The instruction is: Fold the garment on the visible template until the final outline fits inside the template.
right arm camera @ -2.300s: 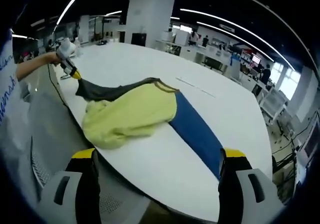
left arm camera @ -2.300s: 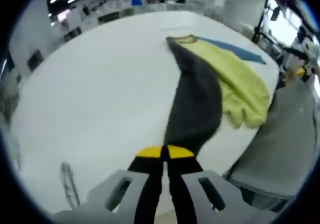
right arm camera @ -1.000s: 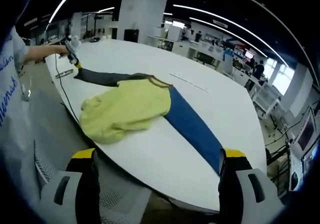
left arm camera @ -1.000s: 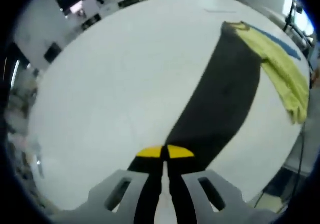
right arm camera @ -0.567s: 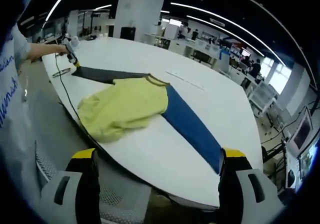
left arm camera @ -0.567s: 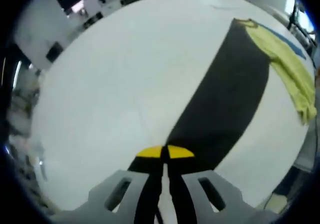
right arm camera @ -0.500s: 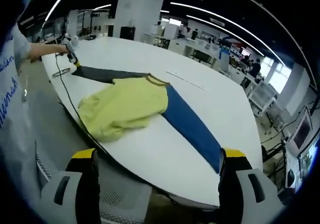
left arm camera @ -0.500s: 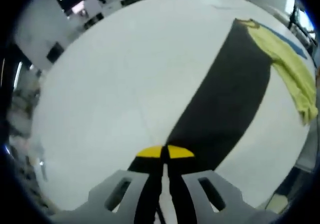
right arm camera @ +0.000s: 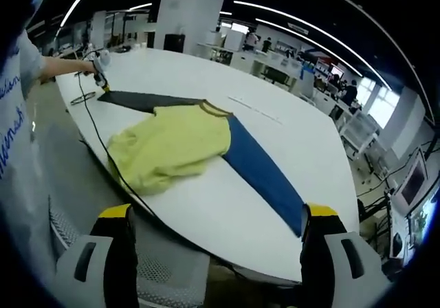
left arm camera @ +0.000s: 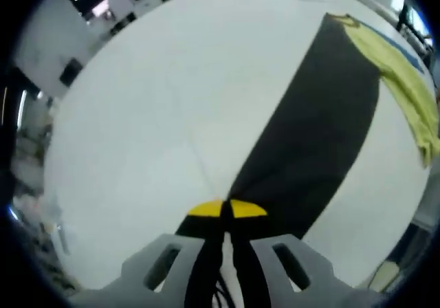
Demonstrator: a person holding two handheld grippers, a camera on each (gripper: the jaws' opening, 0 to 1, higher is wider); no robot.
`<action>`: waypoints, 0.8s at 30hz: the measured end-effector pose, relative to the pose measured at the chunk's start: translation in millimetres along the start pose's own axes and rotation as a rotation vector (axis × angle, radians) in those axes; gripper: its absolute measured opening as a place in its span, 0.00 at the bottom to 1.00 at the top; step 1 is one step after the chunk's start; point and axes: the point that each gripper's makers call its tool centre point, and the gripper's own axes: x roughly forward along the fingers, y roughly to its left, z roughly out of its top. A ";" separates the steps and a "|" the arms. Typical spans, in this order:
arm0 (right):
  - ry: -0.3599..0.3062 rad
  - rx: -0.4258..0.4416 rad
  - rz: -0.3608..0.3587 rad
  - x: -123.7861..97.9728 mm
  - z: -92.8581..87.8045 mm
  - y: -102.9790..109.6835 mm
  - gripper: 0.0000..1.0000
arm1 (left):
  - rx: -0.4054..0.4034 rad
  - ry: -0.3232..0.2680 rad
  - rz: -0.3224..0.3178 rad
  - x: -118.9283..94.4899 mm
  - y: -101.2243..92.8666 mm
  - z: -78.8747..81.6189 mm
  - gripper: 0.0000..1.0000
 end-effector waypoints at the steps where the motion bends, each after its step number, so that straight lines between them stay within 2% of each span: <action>1: 0.000 0.001 0.000 0.0 -0.3 0.0 1.00 | 0.013 -0.005 0.001 0.3 -0.1 0.2 0.00; 7: -0.001 -0.001 0.007 1.9 0.0 1.3 1.00 | 0.042 -0.013 0.010 -1.8 -0.4 0.7 0.01; 13: -0.012 -0.004 0.016 4.5 3.0 1.8 1.00 | 0.040 -0.027 0.033 -8.6 2.5 -1.8 0.12; 15: -0.011 -0.006 0.019 5.8 2.3 1.4 1.00 | 0.025 -0.037 0.036 -10.6 3.1 -1.2 0.12; 21: -0.015 -0.005 0.027 8.9 3.6 3.4 1.00 | 0.001 -0.091 0.012 -18.5 -0.7 5.9 0.16; 24: -0.017 -0.008 0.029 9.3 4.5 3.9 1.00 | 0.021 -0.152 -0.003 -14.5 -0.2 13.9 0.17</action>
